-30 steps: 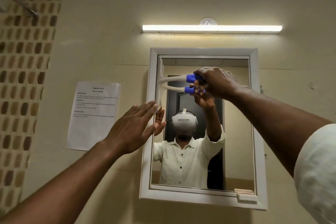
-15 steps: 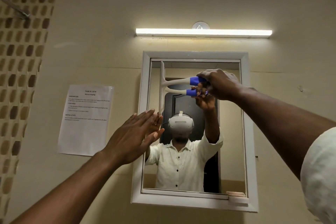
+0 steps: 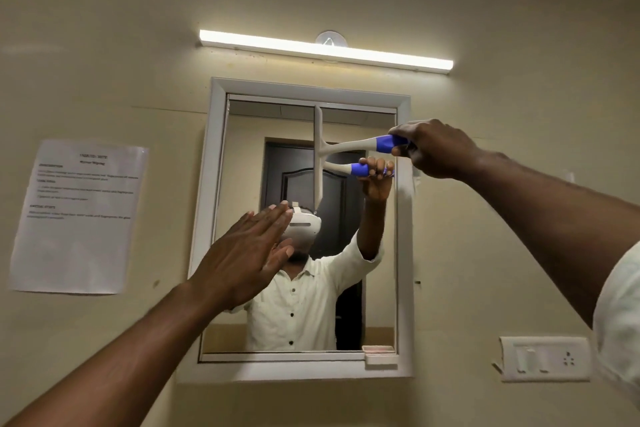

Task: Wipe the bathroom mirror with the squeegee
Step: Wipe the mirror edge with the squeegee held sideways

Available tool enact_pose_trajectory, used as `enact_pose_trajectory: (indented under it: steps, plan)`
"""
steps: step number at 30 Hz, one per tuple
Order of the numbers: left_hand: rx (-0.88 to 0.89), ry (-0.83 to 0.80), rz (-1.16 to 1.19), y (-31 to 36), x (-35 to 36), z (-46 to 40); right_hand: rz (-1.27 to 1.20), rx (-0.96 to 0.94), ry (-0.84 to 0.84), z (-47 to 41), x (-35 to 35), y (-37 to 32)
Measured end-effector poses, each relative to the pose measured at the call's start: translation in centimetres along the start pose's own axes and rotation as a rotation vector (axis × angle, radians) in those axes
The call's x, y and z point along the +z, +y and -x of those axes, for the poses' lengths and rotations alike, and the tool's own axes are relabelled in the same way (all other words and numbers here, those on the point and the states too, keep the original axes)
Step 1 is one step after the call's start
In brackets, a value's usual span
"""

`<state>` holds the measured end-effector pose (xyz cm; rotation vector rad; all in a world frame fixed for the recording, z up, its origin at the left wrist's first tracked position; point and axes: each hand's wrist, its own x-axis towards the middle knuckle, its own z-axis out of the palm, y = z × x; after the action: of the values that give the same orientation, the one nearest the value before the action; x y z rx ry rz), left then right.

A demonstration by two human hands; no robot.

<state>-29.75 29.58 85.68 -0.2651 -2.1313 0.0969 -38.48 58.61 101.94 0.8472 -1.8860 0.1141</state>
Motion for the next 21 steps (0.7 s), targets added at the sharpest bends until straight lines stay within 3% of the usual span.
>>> enact_pose_trajectory:
  steps: [13,21]
  plan:
    - [0.044,0.011,0.054,3.2,2.9,-1.4,0.107,0.188,-0.089,3.8,-3.8,7.6]
    - [0.040,0.006,0.086,4.3,3.7,-1.8,0.125,0.250,-0.113,5.2,-4.4,8.8]
